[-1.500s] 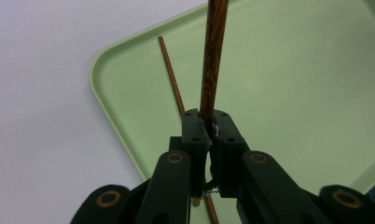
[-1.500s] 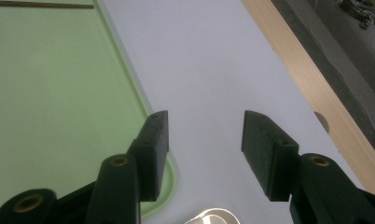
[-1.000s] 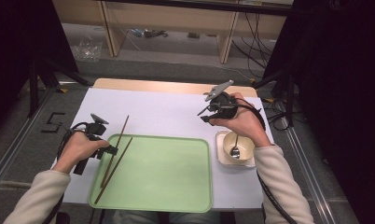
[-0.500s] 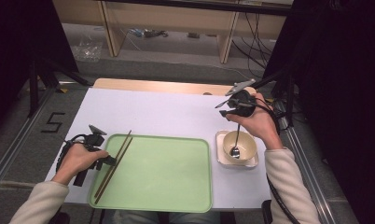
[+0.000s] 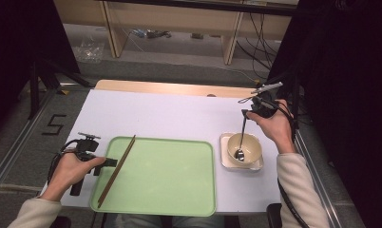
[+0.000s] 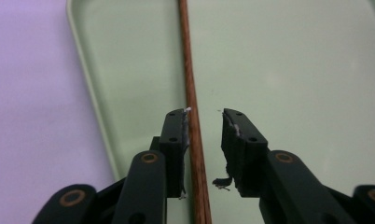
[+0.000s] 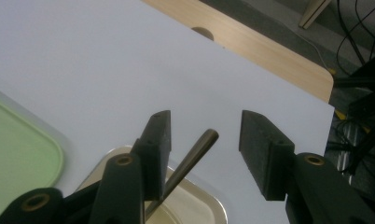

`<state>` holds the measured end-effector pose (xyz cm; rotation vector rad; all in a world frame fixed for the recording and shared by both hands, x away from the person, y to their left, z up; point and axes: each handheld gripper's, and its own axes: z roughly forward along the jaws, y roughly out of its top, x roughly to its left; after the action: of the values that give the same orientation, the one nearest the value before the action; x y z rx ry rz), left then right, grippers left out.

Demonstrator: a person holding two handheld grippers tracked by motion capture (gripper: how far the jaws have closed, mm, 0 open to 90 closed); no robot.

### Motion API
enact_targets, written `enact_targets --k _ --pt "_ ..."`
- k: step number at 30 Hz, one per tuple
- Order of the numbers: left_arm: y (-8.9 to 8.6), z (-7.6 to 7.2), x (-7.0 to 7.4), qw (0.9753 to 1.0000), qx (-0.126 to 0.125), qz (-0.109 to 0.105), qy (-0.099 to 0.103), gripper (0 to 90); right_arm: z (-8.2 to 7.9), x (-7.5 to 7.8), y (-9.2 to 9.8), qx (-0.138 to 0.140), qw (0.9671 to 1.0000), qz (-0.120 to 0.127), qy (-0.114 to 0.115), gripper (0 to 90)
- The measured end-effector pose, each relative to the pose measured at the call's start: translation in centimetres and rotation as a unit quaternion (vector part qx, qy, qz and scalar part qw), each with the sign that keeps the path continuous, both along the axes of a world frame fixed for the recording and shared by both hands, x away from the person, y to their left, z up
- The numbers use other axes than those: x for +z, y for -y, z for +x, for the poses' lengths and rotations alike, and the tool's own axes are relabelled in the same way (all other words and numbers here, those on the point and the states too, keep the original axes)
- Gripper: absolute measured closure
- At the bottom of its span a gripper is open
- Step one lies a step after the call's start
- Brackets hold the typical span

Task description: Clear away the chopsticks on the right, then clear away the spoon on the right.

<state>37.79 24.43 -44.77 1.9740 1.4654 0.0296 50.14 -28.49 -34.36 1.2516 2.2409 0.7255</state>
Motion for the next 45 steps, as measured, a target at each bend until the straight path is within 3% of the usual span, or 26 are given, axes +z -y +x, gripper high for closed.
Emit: enact_targets --k 2,3,5,8,9,10,13,14,17,24,27,29,31,35,37,41,45 --pt "0.1 -0.3 0.1 0.9997 0.001 0.001 0.025 64.5 0.3 -0.3 0.4 0.014 0.9999 -0.005 0.004 54.7" --pt "0.2 -0.5 0.2 0.9994 0.008 -0.001 0.033 63.5 0.3 -0.3 0.5 0.010 1.0000 -0.001 0.002 54.7" --pt "0.2 -0.8 0.3 0.9980 -0.005 0.011 0.062 55.6 0.2 -0.3 0.7 0.005 1.0000 0.001 0.007 54.7" --pt "0.1 -1.0 0.3 0.9941 -0.010 0.030 0.104 49.3 0.2 -0.3 0.9 0.007 1.0000 0.003 0.005 54.0" --pt "0.2 -1.2 0.4 0.9923 -0.010 0.028 0.120 47.3 0.2 -0.4 1.0 0.007 1.0000 0.004 0.005 53.7" --pt "-0.1 -1.4 0.6 0.9882 -0.031 0.049 0.142 44.0 0.2 -0.5 1.0 0.006 1.0000 0.005 0.002 53.3" --pt "0.3 -1.9 0.6 0.9824 -0.011 0.026 0.185 39.1 0.1 -0.7 1.1 0.002 0.9999 0.011 -0.002 52.5" --pt "0.3 -2.0 0.7 0.9818 -0.011 0.024 0.188 36.7 0.1 -0.8 1.2 0.004 0.9999 0.012 0.003 52.2" --pt "0.5 -2.4 0.7 0.9772 0.002 0.011 0.212 35.0 -0.2 -0.8 1.1 -0.004 0.9997 0.022 0.005 51.6" --pt "0.3 -3.0 0.9 0.9689 0.012 0.006 0.247 32.8 -0.4 -0.9 1.6 0.007 0.9996 0.028 0.004 50.3" --pt "0.3 -3.0 1.0 0.9654 0.007 0.012 0.260 32.7 -0.5 -0.9 1.7 0.001 0.9994 0.035 0.007 50.2" --pt "0.4 -3.0 1.1 0.9643 0.010 0.013 0.264 32.7 -0.6 -0.9 1.8 0.004 0.9994 0.032 0.009 50.0" --pt "0.4 -3.1 1.2 0.9613 0.010 0.017 0.275 32.8 -0.7 -0.9 1.9 0.002 0.9993 0.038 0.008 49.9" --pt "0.3 -3.4 1.3 0.9585 0.015 0.016 0.284 33.0 -0.8 -0.8 2.1 0.002 0.9993 0.038 0.006 49.9" --pt "0.3 -3.4 1.3 0.9594 0.022 0.012 0.281 32.9 -0.8 -0.8 1.9 -0.008 0.9991 0.042 0.004 49.9" --pt "0.1 -3.5 1.3 0.9574 0.020 0.016 0.287 33.0 -0.7 -0.9 1.7 0.002 0.9993 0.036 0.006 49.8" --pt "0.1 -3.4 1.4 0.9566 0.021 0.015 0.290 33.0 -0.8 -0.9 1.6 -0.005 0.9992 0.040 0.006 49.7"
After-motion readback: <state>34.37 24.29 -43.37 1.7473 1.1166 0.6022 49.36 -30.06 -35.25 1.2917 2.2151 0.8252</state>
